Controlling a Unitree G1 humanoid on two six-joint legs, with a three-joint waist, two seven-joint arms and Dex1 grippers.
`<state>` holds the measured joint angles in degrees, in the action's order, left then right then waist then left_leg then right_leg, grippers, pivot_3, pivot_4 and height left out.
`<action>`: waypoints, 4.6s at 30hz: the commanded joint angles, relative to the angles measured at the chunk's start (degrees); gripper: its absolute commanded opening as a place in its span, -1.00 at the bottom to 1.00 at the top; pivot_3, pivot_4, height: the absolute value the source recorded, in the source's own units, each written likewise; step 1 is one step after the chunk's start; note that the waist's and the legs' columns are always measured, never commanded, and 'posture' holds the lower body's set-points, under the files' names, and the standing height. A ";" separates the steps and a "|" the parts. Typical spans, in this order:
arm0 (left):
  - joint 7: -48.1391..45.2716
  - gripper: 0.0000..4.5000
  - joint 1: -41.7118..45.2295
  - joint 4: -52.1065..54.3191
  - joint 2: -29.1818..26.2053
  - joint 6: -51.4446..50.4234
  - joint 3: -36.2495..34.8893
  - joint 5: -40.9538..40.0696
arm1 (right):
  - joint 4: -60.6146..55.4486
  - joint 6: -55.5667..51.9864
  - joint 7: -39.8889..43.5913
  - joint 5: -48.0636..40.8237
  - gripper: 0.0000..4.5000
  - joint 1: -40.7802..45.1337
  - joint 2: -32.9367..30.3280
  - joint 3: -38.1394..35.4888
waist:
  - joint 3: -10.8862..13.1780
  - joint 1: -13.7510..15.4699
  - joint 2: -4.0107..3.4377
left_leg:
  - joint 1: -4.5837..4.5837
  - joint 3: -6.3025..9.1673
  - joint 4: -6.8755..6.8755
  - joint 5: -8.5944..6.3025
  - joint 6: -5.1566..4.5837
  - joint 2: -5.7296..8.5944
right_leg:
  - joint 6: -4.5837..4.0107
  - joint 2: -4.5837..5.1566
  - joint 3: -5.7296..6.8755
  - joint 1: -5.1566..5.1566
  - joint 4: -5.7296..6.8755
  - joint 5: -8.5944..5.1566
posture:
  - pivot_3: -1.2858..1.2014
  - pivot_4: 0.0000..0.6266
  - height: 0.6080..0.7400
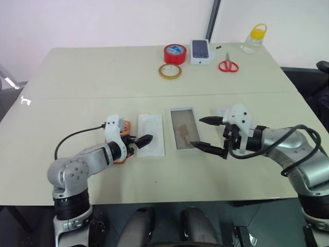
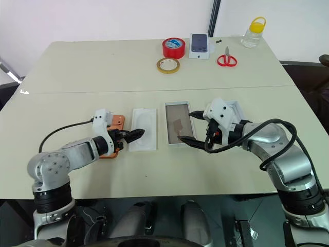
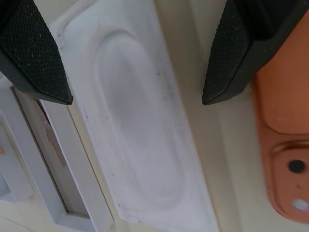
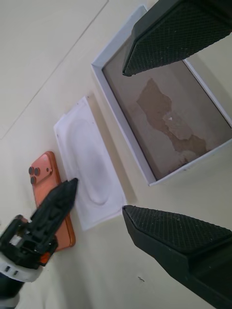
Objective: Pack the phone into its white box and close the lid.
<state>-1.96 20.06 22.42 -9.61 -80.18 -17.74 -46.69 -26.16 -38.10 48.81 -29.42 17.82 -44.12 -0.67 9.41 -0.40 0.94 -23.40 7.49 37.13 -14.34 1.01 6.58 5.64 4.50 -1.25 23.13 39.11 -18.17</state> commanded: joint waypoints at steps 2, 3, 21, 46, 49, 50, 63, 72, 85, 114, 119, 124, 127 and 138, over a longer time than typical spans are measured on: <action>2.83 1.00 1.34 -1.88 4.79 -2.73 -2.18 -0.34 | -2.24 1.44 -0.12 0.31 0.99 0.11 0.17 0.10 | -0.01 0.21 -0.01 | 0.00 0.00 -0.01 0.00 0.00 0.00 | 0.00 0.00 0.01 0.00 0.00 0.00 | 0.03 -0.52 1.00; 3.13 1.00 1.63 -2.21 5.67 -3.11 -2.83 -0.50 | -2.55 1.48 -0.03 0.35 0.99 -0.02 0.09 0.31 | -0.01 0.39 0.00 | 0.00 0.00 0.00 0.00 0.00 0.00 | 0.00 0.00 0.00 0.00 -0.01 0.00 | 0.03 -0.52 1.00; 5.13 -1.00 5.19 -6.91 8.87 -2.78 -7.78 1.18 | 3.71 13.13 5.67 20.00 0.89 1.10 -3.38 18.50 | 0.00 1.13 0.06 | 0.00 -0.02 0.04 0.00 0.01 0.03 | 0.02 0.01 0.00 -0.02 -0.06 0.00 | 0.03 -0.52 1.00; 4.70 -1.00 13.96 -7.22 2.77 -2.42 -17.50 -3.19 | 15.01 23.80 10.04 32.58 -0.98 13.54 12.09 30.92 | 0.03 0.75 0.14 | -0.01 0.02 0.00 0.04 0.09 0.00 | 0.02 -0.03 0.02 0.08 0.00 0.01 | 0.03 -0.52 1.00; 5.27 -1.00 13.94 -6.82 3.50 -2.54 -16.57 -3.15 | 18.14 24.18 8.09 34.83 -0.98 14.74 15.23 31.94 | 0.02 0.68 0.15 | -0.01 0.02 0.00 0.04 0.09 0.00 | 0.02 -0.03 0.02 0.07 -0.01 0.01 | 0.03 -0.52 1.00; 5.42 -1.00 13.95 -6.75 3.67 -2.58 -16.50 -3.21 | 18.71 24.11 7.83 35.36 -0.98 14.89 15.82 32.01 | 0.02 0.68 0.15 | -0.01 0.02 0.00 0.04 0.09 0.00 | 0.02 -0.03 0.02 0.08 -0.01 0.01 | 0.03 -0.52 1.00; 8.31 -1.00 12.24 -3.16 7.66 -4.29 -11.57 -0.96 | 3.79 11.15 12.38 23.09 0.20 9.08 7.82 16.56 | 0.02 0.99 0.15 | -0.02 0.04 0.00 0.03 0.11 0.02 | 0.02 -0.02 0.02 0.05 -0.02 0.01 | 0.03 -0.52 1.00; 10.62 -1.00 10.66 0.18 10.64 -8.17 -7.68 2.17 | 6.81 12.67 11.10 23.02 0.20 6.83 2.52 12.85 | 0.05 0.57 0.21 | -0.01 0.02 -0.03 0.03 0.10 -0.02 | 0.02 -0.06 0.00 0.08 0.02 0.01 | 0.03 -0.52 1.00; 9.84 -0.87 9.27 2.05 14.10 -10.31 -8.13 6.29 | 9.29 14.51 9.54 23.53 0.22 8.80 4.51 14.10 | 0.06 1.05 0.23 | -0.03 0.01 -0.01 0.03 0.10 0.00 | 0.02 -0.04 0.00 0.06 -0.02 0.01 | 0.03 -0.52 1.00; -13.53 0.94 3.09 7.67 -8.94 7.92 -1.54 10.25 | 19.57 9.04 -1.82 27.47 -0.99 19.77 16.20 17.60 | 0.08 -1.21 0.25 | 0.01 0.00 -0.11 0.09 0.22 -0.08 | -0.02 -0.13 -0.04 0.17 0.08 0.03 | 0.03 -0.52 1.00; -28.23 0.94 -7.20 5.75 -21.27 27.07 3.74 14.67 | 27.41 5.38 -5.49 30.82 -0.99 24.70 22.00 20.93 | 0.08 -0.52 0.21 | 0.02 0.01 -0.20 0.14 0.30 -0.12 | -0.15 -0.15 -0.06 0.21 0.01 0.09 | 0.03 -0.52 1.00; -39.71 0.94 -15.34 3.96 -28.84 38.30 3.93 15.97 | 33.68 4.46 -5.60 30.93 -0.99 27.86 26.90 22.66 | 0.11 -0.48 0.14 | -0.02 0.02 -0.25 0.12 0.27 -0.08 | -0.15 -0.09 -0.05 0.22 -0.09 0.09 | 0.03 -0.52 1.00; -43.54 0.94 -18.50 4.46 -31.38 40.50 3.81 15.21 | 36.15 3.66 -5.79 31.35 -0.99 29.09 28.55 23.27 | 0.12 -0.54 0.14 | -0.02 0.05 -0.27 0.12 0.27 -0.10 | -0.15 -0.10 -0.03 0.24 -0.06 0.09 | 0.03 -0.52 1.00; -46.69 0.94 -25.05 9.11 -33.25 42.64 4.97 13.79 | 45.68 2.93 -13.40 37.06 -0.99 32.19 32.77 24.65 | 0.13 -0.74 0.12 | -0.01 0.04 -0.33 0.12 0.26 -0.10 | -0.15 -0.11 -0.05 0.29 -0.02 0.09 | 0.03 -0.52 1.00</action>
<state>-48.78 -4.81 29.50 -42.80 -38.46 -12.40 -32.01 19.98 -35.05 36.22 6.16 48.52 -11.32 23.50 9.54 -1.13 1.06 -23.41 7.53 36.81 -14.22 1.27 6.48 5.48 4.40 -1.30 23.41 39.09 -18.08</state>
